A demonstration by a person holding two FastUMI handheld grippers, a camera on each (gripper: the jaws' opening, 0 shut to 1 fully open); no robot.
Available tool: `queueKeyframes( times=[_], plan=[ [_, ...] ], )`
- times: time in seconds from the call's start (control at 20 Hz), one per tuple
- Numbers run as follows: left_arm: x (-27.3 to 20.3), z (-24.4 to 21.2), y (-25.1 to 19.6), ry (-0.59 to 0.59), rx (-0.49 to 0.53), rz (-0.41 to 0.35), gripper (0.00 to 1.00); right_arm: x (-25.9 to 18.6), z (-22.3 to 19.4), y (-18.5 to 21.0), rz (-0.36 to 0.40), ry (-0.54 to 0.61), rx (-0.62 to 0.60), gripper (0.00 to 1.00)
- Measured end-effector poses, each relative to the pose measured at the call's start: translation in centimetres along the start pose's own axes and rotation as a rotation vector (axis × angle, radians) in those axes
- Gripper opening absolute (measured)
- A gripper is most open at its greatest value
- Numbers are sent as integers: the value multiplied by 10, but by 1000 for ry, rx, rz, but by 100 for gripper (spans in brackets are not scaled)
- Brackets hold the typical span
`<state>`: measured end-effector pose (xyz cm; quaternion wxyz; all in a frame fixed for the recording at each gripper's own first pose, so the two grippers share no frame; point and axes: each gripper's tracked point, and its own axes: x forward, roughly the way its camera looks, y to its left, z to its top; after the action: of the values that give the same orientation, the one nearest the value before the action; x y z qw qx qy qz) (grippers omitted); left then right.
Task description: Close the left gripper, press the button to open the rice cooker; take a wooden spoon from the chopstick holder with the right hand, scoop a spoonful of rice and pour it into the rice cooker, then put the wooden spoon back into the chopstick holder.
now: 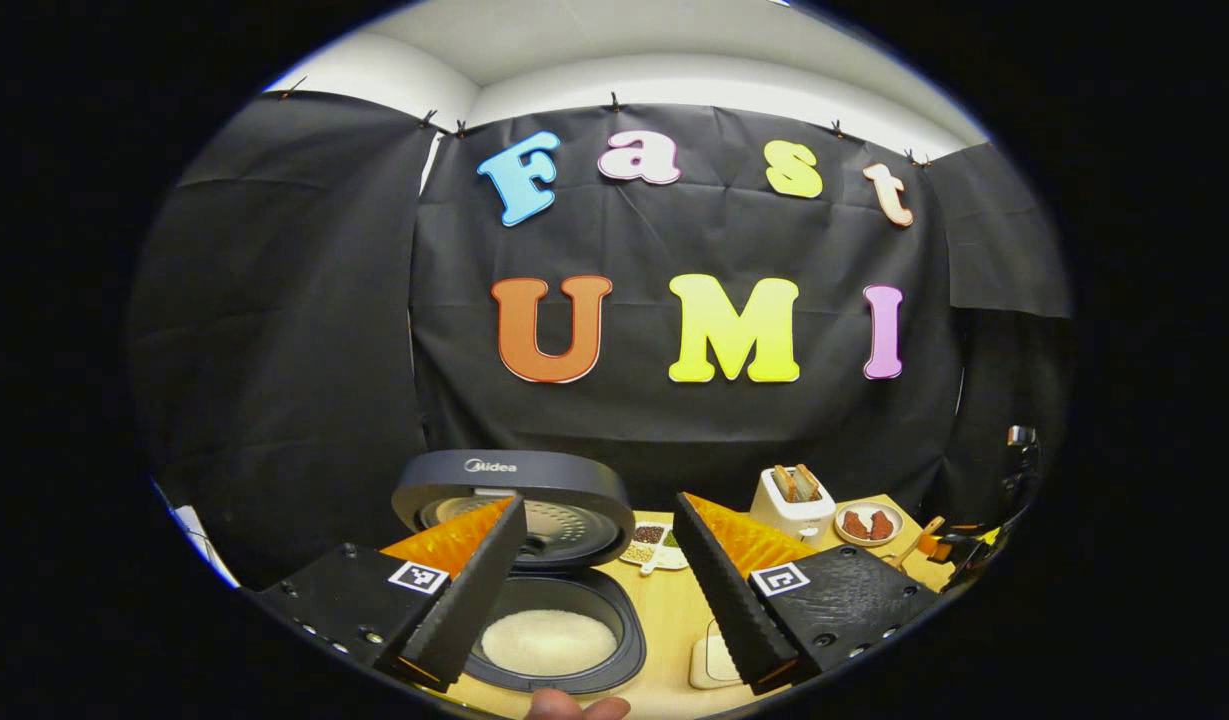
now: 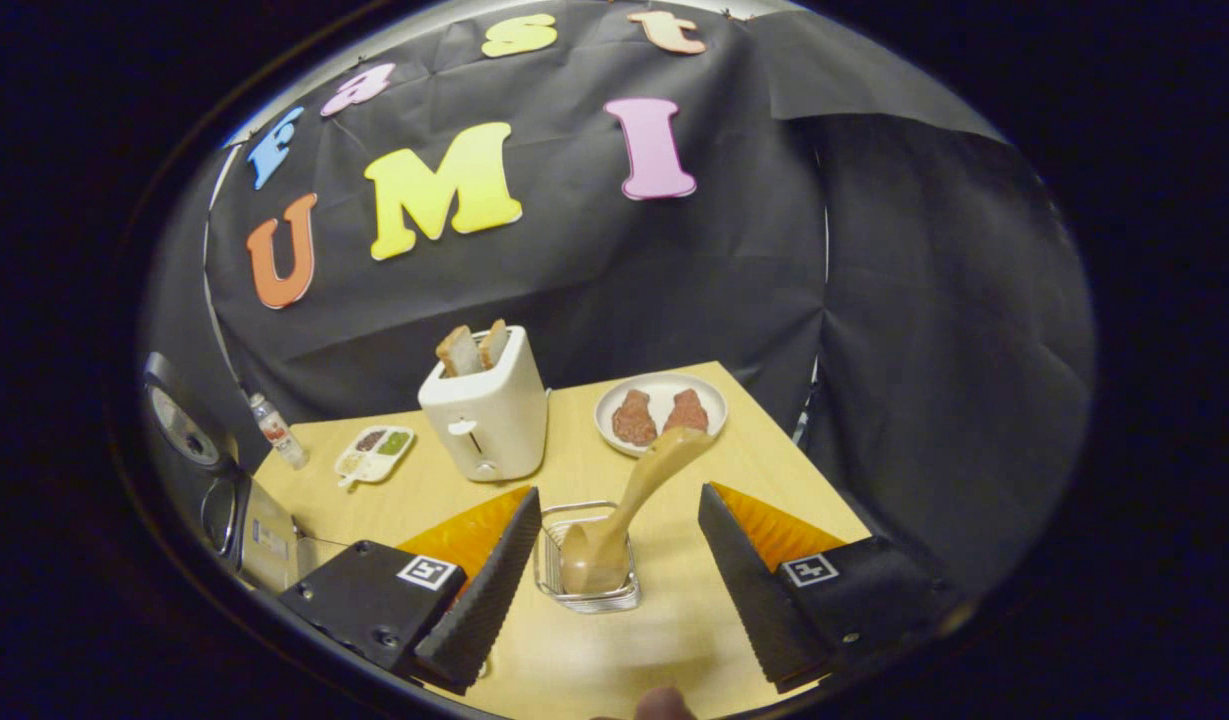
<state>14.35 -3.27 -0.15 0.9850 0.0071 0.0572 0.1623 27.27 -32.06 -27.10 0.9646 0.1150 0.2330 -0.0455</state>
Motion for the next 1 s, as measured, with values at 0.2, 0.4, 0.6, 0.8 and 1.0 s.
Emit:
queueKeyframes(
  times=[0.2, 0.4, 0.6, 0.8, 1.0],
  plan=[
    [14, -13, -18, 53, 6, 5, 95, 38, -18, -7, 26, 74, 57, 99],
    [17, -21, -26, 89, 23, 6, 95, 62, -25, -4, 71, 114, 101, 80],
    [11, -20, -20, 88, 5, 45, 95, 68, -23, 9, 118, 126, 108, 45],
    [-2, -19, -8, 78, -15, 67, 94, 51, -19, 14, 116, 130, 123, 17],
    [-20, -17, 14, 62, -38, 81, 95, 30, 1, 22, 91, 80, 119, 11]
  ],
)
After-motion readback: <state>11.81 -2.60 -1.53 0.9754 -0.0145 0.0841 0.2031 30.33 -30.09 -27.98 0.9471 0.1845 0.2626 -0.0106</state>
